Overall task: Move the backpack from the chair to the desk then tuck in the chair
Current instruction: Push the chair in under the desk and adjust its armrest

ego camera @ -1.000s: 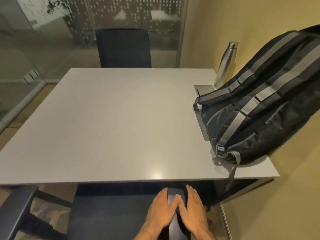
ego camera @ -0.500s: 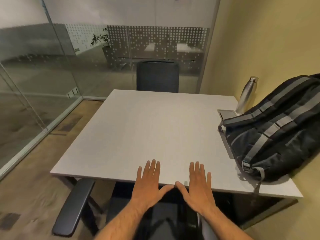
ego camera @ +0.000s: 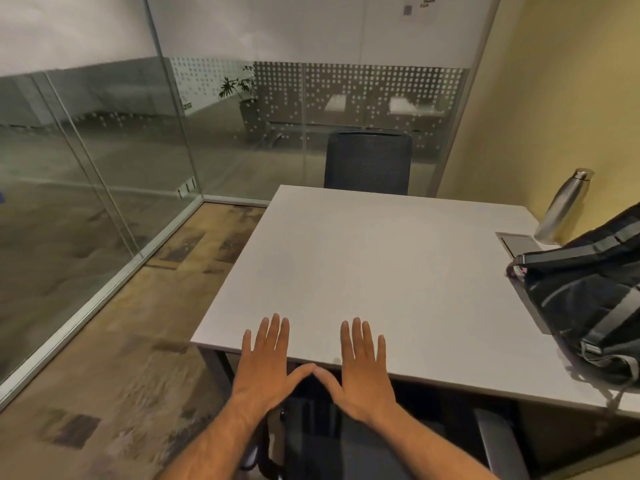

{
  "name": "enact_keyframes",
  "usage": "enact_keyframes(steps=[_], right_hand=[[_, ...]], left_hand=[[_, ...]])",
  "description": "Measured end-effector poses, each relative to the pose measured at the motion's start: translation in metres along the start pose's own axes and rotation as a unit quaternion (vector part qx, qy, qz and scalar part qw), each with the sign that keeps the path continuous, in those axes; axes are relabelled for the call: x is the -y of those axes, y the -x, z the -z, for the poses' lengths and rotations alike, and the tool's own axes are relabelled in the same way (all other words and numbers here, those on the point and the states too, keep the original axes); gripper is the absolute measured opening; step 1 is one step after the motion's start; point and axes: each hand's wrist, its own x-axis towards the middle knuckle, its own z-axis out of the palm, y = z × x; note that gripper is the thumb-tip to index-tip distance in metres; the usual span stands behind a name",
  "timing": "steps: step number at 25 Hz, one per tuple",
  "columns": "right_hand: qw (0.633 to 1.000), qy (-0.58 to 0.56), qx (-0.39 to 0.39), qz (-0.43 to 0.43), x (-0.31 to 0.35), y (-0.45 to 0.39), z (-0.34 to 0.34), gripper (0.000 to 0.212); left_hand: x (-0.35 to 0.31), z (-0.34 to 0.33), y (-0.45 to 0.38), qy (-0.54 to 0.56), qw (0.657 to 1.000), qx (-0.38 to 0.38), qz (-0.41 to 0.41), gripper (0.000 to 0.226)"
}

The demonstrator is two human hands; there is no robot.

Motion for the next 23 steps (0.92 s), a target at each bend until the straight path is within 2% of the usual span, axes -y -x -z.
enact_keyframes(steps=[5,9,11,13,15,17,21,22,23], right_hand=[[0.999,-0.003,0.022,0.035,0.068,-0.015,-0.037,0.098],[0.998,-0.026,0.058,0.002,0.093,-0.021,-0.065,0.098],[0.993,-0.085,0.072,-0.031,0.099,-0.022,-0.081,0.101],[0.973,-0.202,0.073,-0.080,0.104,-0.025,-0.097,0.100],[0.934,-0.317,0.077,-0.145,0.110,-0.030,-0.115,0.096],[0.883,-0.401,0.110,-0.218,0.116,-0.043,-0.132,0.090],[0.806,-0.483,0.150,-0.308,0.118,-0.067,-0.163,0.074],[0.791,-0.500,0.147,-0.320,0.119,-0.071,-0.169,0.075],[0.773,-0.520,0.146,-0.332,0.120,-0.074,-0.175,0.076]], left_hand=[[0.061,-0.019,0.012,0.028,0.998,0.034,0.039,0.125],[0.088,-0.043,0.015,0.067,0.995,0.041,0.056,0.127],[0.098,-0.058,0.013,0.107,0.989,0.067,0.073,0.128],[0.104,-0.072,0.010,0.173,0.975,0.095,0.100,0.114],[0.106,-0.089,0.008,0.267,0.948,0.103,0.139,0.099],[0.104,-0.107,0.004,0.379,0.899,0.109,0.191,0.095],[0.101,-0.130,-0.010,0.545,0.784,0.105,0.280,0.109],[0.100,-0.131,-0.013,0.560,0.770,0.102,0.289,0.103],[0.100,-0.129,-0.015,0.570,0.760,0.105,0.295,0.086]])
